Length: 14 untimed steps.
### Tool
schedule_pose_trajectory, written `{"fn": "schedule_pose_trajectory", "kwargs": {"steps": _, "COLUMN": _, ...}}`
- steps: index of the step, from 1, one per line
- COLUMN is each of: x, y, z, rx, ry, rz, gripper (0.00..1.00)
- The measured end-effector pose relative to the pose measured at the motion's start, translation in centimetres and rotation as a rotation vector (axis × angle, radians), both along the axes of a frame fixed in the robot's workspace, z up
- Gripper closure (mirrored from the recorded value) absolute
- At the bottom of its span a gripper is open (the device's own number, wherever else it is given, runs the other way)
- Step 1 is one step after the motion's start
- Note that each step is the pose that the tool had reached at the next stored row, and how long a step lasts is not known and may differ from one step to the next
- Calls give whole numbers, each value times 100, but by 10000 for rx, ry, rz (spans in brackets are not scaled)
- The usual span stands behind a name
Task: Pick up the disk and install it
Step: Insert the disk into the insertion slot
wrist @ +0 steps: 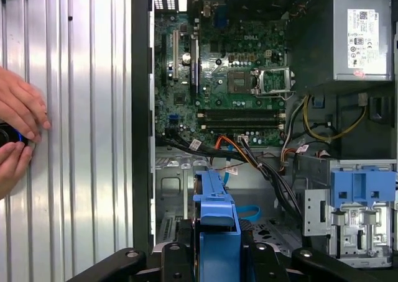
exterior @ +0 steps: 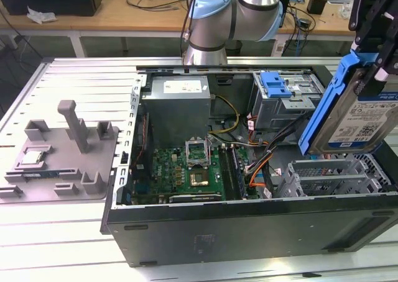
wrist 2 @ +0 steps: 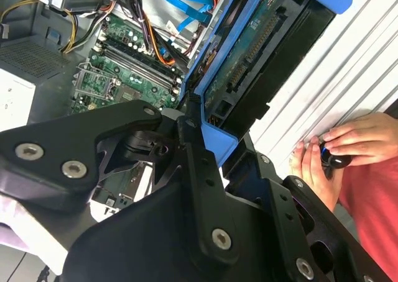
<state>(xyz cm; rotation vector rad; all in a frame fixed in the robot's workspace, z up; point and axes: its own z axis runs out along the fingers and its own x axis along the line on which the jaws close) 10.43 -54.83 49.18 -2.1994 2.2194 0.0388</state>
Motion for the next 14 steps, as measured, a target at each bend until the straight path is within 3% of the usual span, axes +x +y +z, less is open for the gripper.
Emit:
{"fn": "schedule_pose_trajectory", "kwargs": {"steps": 8, "x": 11, "y": 0, "z": -39, "rx": 0, "ry": 0, "rz": 231, "gripper": 63}}
{"fn": "schedule_pose_trajectory", "kwargs": {"steps": 14, "x": 12, "y": 0, "z": -60, "rx": 3, "ry": 0, "rz": 139, "gripper": 63}}
